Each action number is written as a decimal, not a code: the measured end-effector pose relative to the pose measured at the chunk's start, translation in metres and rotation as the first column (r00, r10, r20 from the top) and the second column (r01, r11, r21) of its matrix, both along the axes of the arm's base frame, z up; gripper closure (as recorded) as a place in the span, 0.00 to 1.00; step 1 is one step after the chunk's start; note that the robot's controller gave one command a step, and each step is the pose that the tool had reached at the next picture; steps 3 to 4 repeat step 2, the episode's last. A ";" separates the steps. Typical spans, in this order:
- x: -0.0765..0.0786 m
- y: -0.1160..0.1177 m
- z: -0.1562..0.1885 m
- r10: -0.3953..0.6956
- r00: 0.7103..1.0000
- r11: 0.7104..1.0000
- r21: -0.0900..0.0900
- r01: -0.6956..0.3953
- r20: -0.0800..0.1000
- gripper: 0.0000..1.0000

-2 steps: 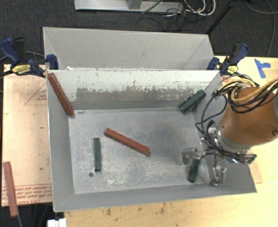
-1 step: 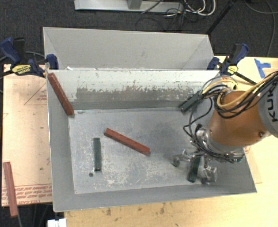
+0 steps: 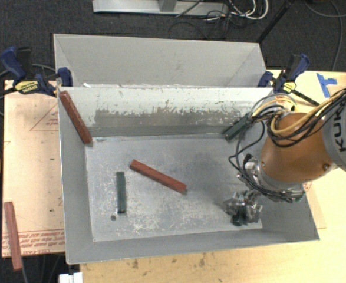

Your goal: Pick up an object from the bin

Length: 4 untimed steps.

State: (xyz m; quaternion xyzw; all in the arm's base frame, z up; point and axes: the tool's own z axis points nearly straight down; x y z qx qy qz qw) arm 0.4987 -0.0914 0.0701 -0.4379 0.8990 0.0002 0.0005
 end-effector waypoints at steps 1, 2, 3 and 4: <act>0.000 -0.016 0.106 0.008 1.000 1.000 -0.002 -0.008 0.008 1.00; 0.014 0.055 0.173 0.056 0.998 0.998 0.002 -0.056 0.011 1.00; 0.014 0.055 0.173 0.056 0.998 0.998 0.002 -0.056 0.011 1.00; 0.014 0.055 0.173 0.056 0.998 0.998 0.002 -0.056 0.011 1.00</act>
Offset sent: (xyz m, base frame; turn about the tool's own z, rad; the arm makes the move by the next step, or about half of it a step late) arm -0.0017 -0.0159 0.1020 -0.0129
